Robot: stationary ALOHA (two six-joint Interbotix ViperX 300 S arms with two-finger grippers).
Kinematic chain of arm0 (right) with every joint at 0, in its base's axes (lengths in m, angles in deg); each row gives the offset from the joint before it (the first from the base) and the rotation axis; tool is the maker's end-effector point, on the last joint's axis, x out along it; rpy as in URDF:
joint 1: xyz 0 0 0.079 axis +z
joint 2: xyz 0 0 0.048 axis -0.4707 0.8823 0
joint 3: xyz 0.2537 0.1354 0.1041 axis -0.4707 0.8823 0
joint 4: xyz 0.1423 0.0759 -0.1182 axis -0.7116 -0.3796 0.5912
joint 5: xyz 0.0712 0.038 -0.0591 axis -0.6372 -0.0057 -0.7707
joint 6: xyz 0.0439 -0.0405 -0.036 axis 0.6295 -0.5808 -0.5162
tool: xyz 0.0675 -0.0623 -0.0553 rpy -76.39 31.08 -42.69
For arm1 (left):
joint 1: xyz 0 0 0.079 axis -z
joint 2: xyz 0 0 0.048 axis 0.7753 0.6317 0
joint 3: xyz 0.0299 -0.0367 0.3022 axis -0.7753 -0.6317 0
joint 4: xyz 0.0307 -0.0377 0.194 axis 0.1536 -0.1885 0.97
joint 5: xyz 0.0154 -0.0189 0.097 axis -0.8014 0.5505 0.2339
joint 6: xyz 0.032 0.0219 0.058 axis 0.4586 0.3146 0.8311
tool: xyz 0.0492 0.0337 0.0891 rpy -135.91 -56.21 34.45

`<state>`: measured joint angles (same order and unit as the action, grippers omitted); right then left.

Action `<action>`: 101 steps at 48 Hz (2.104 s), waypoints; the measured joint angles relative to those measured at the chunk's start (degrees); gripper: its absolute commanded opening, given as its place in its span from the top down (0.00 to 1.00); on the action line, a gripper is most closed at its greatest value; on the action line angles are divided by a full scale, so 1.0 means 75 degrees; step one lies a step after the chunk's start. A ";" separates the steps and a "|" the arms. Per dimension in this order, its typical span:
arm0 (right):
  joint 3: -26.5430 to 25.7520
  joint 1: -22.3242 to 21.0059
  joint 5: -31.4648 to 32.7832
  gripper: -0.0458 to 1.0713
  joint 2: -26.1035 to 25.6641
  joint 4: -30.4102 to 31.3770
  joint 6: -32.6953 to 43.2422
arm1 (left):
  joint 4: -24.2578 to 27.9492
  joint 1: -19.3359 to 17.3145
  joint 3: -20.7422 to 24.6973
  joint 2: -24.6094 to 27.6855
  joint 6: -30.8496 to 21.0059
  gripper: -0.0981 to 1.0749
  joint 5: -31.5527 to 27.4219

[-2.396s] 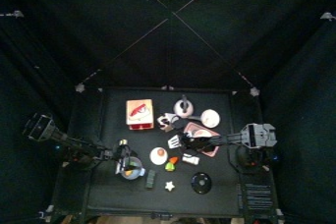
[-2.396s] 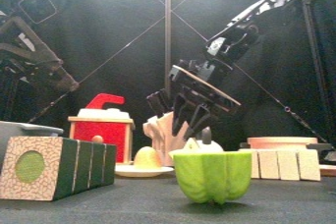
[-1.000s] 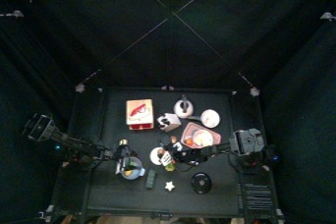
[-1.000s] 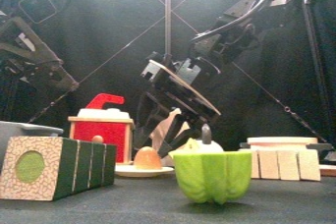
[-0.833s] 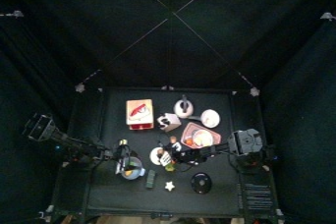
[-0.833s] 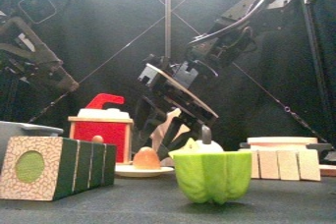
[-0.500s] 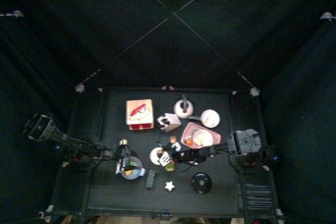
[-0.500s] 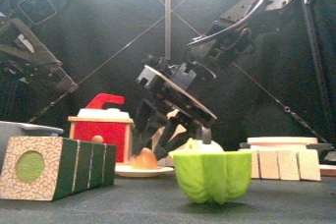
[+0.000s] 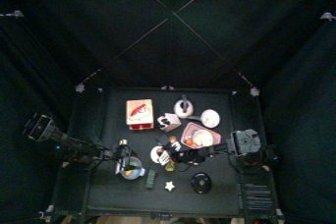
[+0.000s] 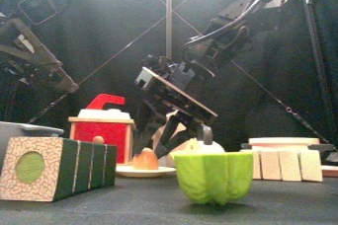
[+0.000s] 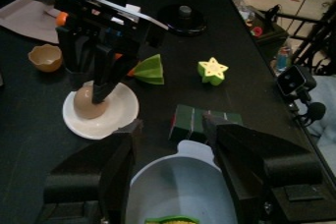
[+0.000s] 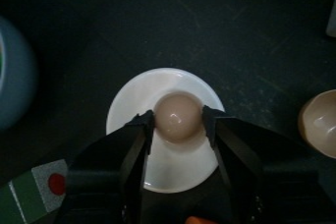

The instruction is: Grab eggshell from small plate

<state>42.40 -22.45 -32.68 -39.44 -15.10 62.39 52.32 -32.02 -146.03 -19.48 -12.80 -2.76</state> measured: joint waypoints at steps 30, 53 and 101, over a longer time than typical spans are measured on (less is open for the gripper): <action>-0.0047 0.0234 0.0152 0.14 0.0281 0.0012 0.0000 | 0.0000 -0.0012 0.0000 0.0000 0.0000 0.16 0.0000; -0.0176 0.0199 0.0234 0.14 0.0352 0.0082 0.0000 | 0.0000 -0.0023 -0.0012 0.0000 0.0012 0.16 0.0000; -0.0187 0.0199 0.0316 0.37 0.0410 0.0047 0.0000 | 0.0000 -0.0023 -0.0035 0.0000 0.0012 0.16 0.0000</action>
<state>40.99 -20.96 -30.31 -36.36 -14.75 62.39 52.32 -32.20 -146.30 -19.48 -12.71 -2.76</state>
